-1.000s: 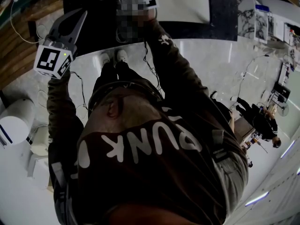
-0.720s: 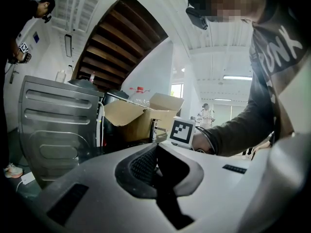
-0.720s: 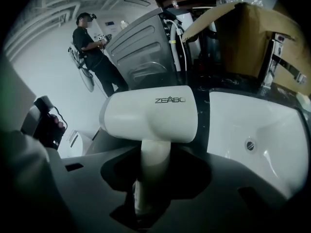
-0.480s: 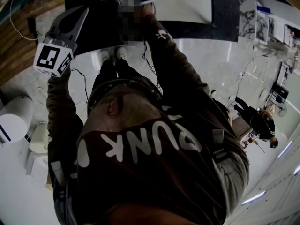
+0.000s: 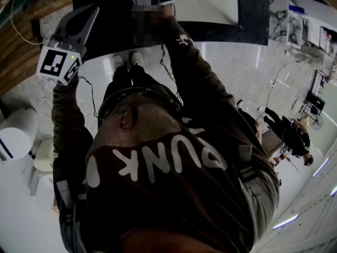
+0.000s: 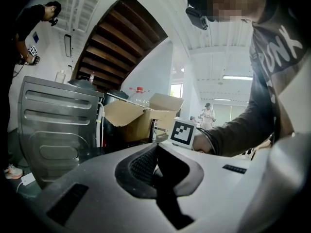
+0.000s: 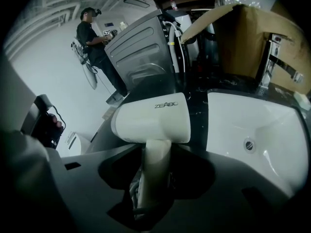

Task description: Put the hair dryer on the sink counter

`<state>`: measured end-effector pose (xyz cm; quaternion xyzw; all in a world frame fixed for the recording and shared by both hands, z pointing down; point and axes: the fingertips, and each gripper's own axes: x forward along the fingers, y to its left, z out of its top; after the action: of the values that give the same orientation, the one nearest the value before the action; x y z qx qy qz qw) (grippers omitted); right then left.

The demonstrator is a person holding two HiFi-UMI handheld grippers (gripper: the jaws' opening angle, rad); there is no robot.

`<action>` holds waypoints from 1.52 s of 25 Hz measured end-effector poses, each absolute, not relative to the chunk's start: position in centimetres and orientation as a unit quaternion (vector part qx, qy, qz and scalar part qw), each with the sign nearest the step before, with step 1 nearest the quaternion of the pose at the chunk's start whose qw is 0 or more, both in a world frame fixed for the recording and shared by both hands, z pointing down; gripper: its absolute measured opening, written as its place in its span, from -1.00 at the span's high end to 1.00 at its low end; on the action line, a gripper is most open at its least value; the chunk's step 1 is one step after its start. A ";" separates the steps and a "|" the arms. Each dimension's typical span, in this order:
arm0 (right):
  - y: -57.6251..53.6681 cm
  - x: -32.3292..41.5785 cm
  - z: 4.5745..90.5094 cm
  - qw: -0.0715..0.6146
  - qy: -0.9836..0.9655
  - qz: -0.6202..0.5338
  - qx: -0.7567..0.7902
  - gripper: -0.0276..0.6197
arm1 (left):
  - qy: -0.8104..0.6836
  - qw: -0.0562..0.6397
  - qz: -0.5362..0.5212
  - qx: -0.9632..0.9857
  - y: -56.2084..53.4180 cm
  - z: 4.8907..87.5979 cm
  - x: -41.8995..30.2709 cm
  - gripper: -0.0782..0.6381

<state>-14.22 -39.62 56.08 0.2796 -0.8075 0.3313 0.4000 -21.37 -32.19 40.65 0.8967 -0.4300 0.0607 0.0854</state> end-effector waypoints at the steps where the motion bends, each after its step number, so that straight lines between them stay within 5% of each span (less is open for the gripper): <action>1: -39.6 -14.1 55.7 0.396 -0.810 0.329 0.281 0.29 | -0.430 0.084 0.061 0.897 -32.1 40.6 -21.3 0.80; 11: -39.1 -13.9 49.3 0.321 -0.862 0.271 0.284 0.28 | -0.432 0.072 0.063 0.897 -31.5 39.4 -20.6 0.80; 19: -35.2 -15.1 40.3 0.193 -0.949 0.093 0.231 0.49 | -0.439 0.056 0.066 0.894 -30.5 37.4 -20.1 0.80; 30: -28.6 -14.7 32.6 0.060 -0.984 -0.026 0.164 0.53 | -0.439 0.017 0.065 0.896 -28.4 33.5 -18.8 0.80; 35: -27.9 -14.3 30.6 0.033 -0.984 -0.050 0.168 0.86 | -0.438 0.005 0.062 0.897 -27.9 32.2 -18.5 0.80; 38: -27.9 -14.1 30.5 0.036 -0.984 -0.054 0.168 0.88 | -0.438 0.005 0.062 0.897 -27.8 32.1 -18.2 0.80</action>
<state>-14.08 -27.89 30.55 0.1684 -0.9836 -0.0542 0.0360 -18.24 -27.75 32.08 0.8966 -0.4385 0.0618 0.0049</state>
